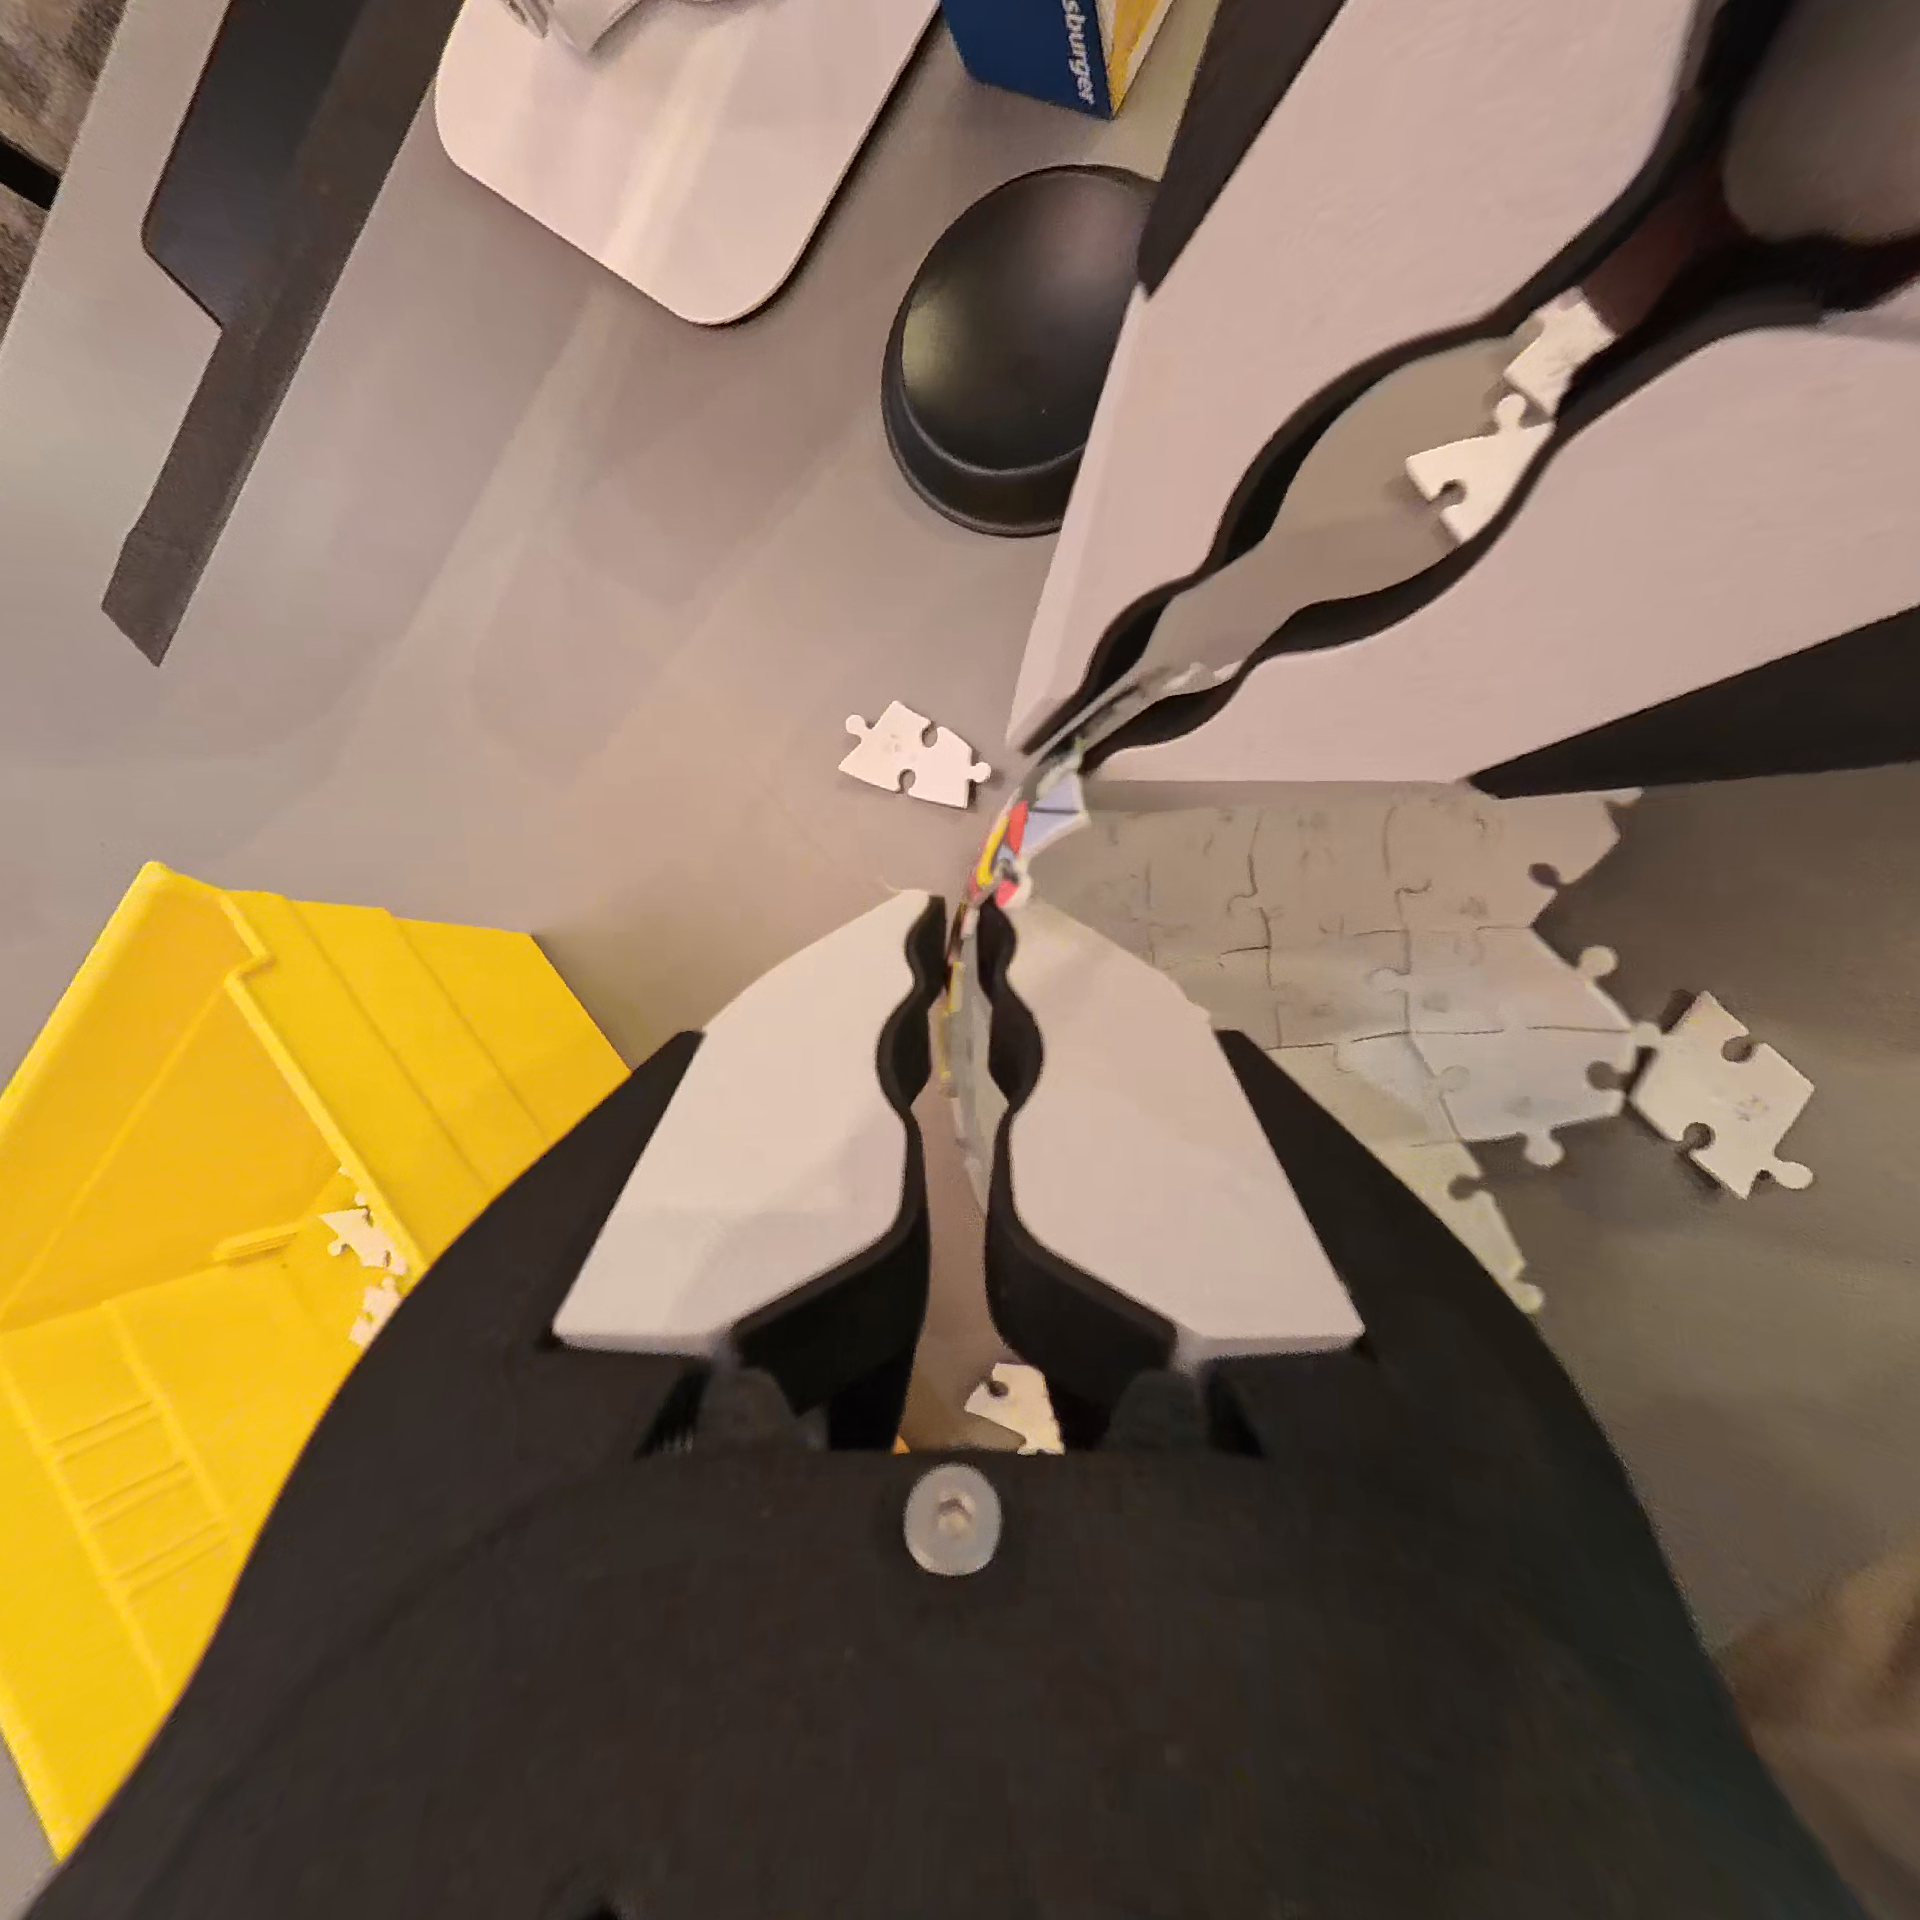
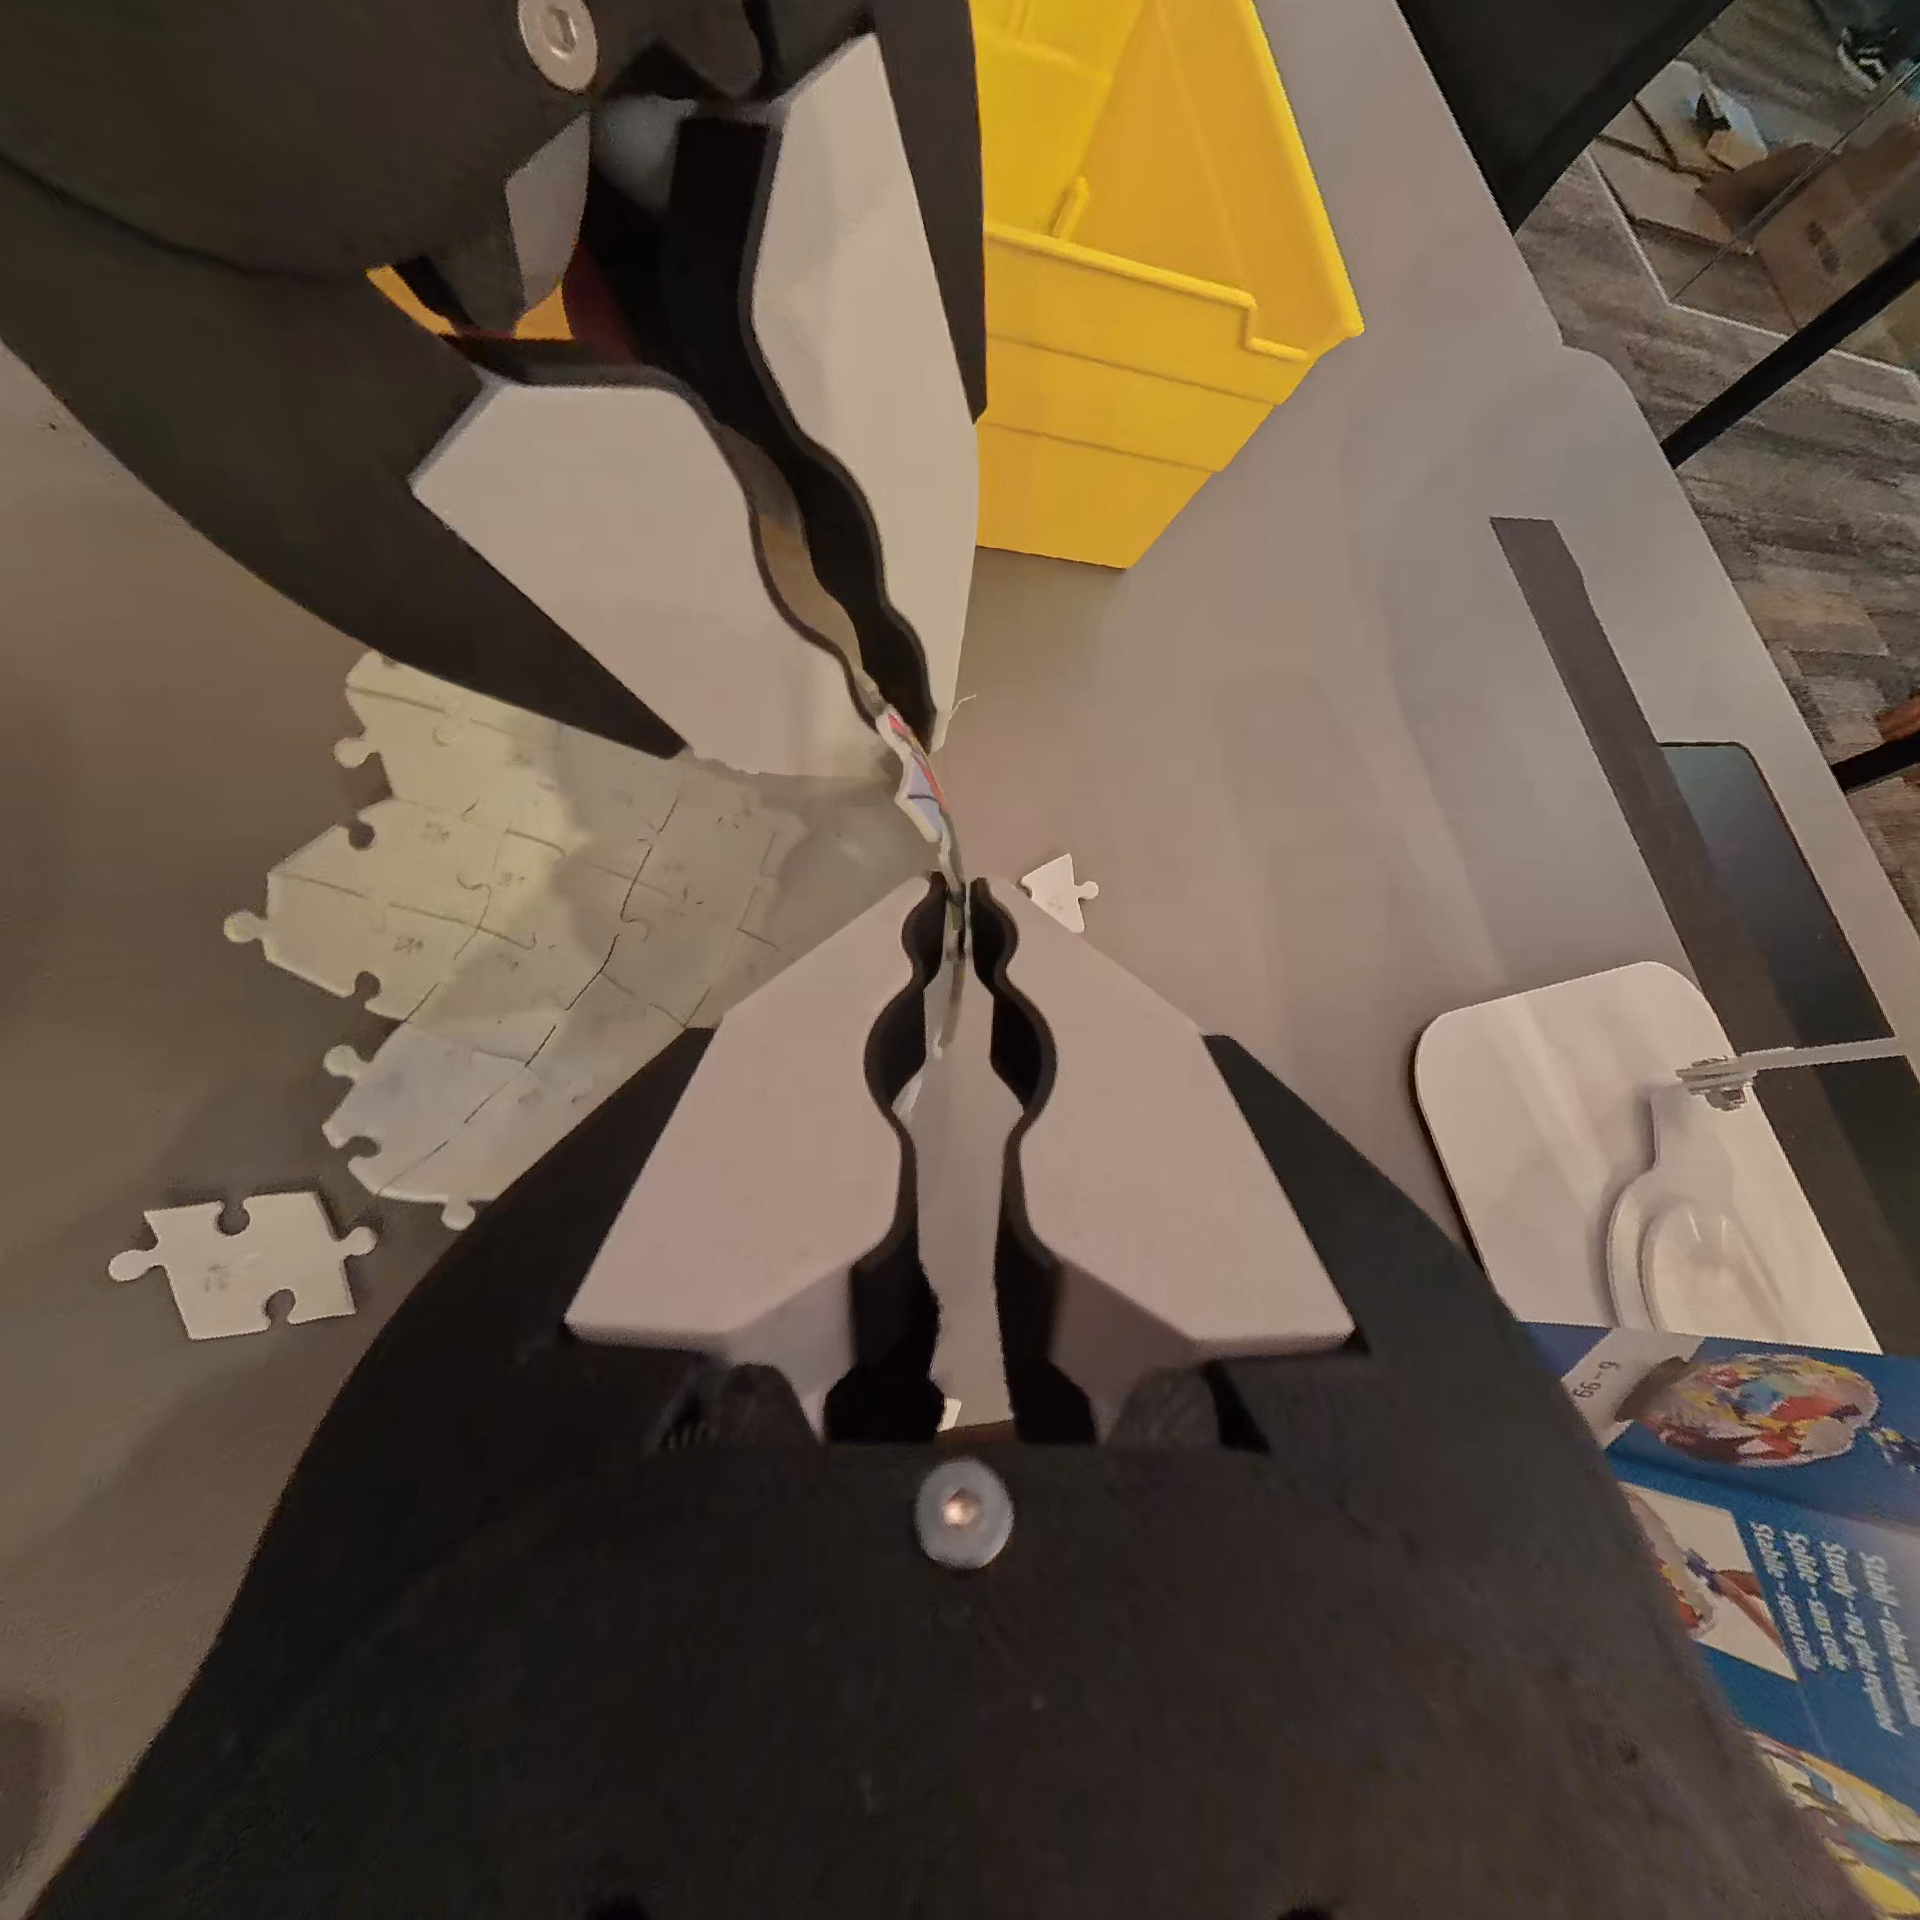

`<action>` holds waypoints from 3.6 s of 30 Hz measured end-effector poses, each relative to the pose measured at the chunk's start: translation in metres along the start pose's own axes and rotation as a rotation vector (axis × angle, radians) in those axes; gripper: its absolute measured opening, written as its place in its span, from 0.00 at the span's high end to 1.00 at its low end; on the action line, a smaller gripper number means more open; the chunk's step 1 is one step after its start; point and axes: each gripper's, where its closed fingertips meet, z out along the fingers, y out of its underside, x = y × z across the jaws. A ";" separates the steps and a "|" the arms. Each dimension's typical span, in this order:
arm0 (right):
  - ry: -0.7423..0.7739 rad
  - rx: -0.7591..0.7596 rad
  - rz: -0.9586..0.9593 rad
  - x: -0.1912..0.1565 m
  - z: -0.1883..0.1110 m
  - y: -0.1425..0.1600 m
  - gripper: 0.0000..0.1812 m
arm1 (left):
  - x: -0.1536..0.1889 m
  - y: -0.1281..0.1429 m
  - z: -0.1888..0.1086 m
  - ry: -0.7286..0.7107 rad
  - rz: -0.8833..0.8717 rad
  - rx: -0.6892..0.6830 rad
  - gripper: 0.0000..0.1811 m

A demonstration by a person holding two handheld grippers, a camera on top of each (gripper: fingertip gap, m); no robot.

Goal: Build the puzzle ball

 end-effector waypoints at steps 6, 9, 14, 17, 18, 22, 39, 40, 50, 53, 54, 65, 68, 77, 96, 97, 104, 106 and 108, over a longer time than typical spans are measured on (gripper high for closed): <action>0.017 0.000 0.018 0.003 -0.004 -0.001 0.91 | -0.003 0.006 0.004 -0.033 -0.022 -0.013 0.97; 0.042 0.013 0.033 0.006 -0.013 -0.002 0.88 | -0.004 0.007 0.002 -0.051 -0.045 0.000 0.97; 0.096 0.053 0.066 0.012 -0.039 -0.004 0.86 | -0.014 0.006 -0.005 -0.144 -0.093 0.060 0.98; 0.129 0.075 0.095 0.014 -0.059 -0.001 0.85 | -0.017 0.006 -0.010 -0.203 -0.088 0.078 0.98; 0.137 0.081 0.104 0.014 -0.065 0.000 0.85 | -0.018 0.006 -0.011 -0.221 -0.101 0.090 0.98; 0.115 0.093 0.113 -0.002 -0.085 0.008 0.88 | -0.016 0.004 -0.018 -0.266 -0.131 0.135 0.98; -0.250 -0.164 0.067 -0.134 -0.048 0.064 0.80 | 0.000 0.007 -0.042 -0.399 -0.167 0.201 0.98; -0.249 -0.174 0.069 -0.134 -0.044 0.066 0.80 | -0.001 0.007 -0.043 -0.400 -0.171 0.204 0.98; -0.234 -0.193 0.187 -0.138 -0.033 0.073 0.85 | -0.007 0.013 -0.042 -0.417 -0.207 0.210 0.98; -0.186 -0.186 0.242 -0.135 -0.034 0.074 0.85 | -0.006 0.012 -0.041 -0.422 -0.215 0.216 0.98; -0.173 -0.181 0.275 -0.134 -0.035 0.074 0.85 | -0.005 0.012 -0.041 -0.426 -0.219 0.216 0.98; 0.060 -0.094 0.590 -0.112 -0.048 0.075 0.85 | -0.004 0.012 -0.038 -0.482 -0.275 0.244 0.98; 0.083 -0.096 0.642 -0.110 -0.046 0.078 0.85 | 0.000 0.011 -0.036 -0.480 -0.283 0.246 0.98; 0.146 -0.119 0.778 -0.102 -0.040 0.086 0.85 | 0.009 0.009 -0.033 -0.522 -0.263 0.238 0.98; -0.067 -0.227 0.445 -0.103 -0.036 0.088 0.85 | 0.007 0.015 -0.037 -0.530 -0.284 0.236 0.98; -0.077 -0.225 0.441 -0.103 -0.035 0.087 0.86 | 0.007 0.015 -0.037 -0.531 -0.284 0.235 0.98; -0.062 -0.191 0.420 -0.104 -0.034 0.085 0.99 | 0.006 0.016 -0.036 -0.528 -0.292 0.237 0.98; -0.070 -0.177 0.425 -0.106 -0.037 0.082 0.95 | 0.005 0.017 -0.037 -0.533 -0.290 0.238 0.98; -0.092 -0.191 0.424 -0.111 -0.041 0.081 0.88 | 0.005 0.016 -0.036 -0.535 -0.289 0.239 0.98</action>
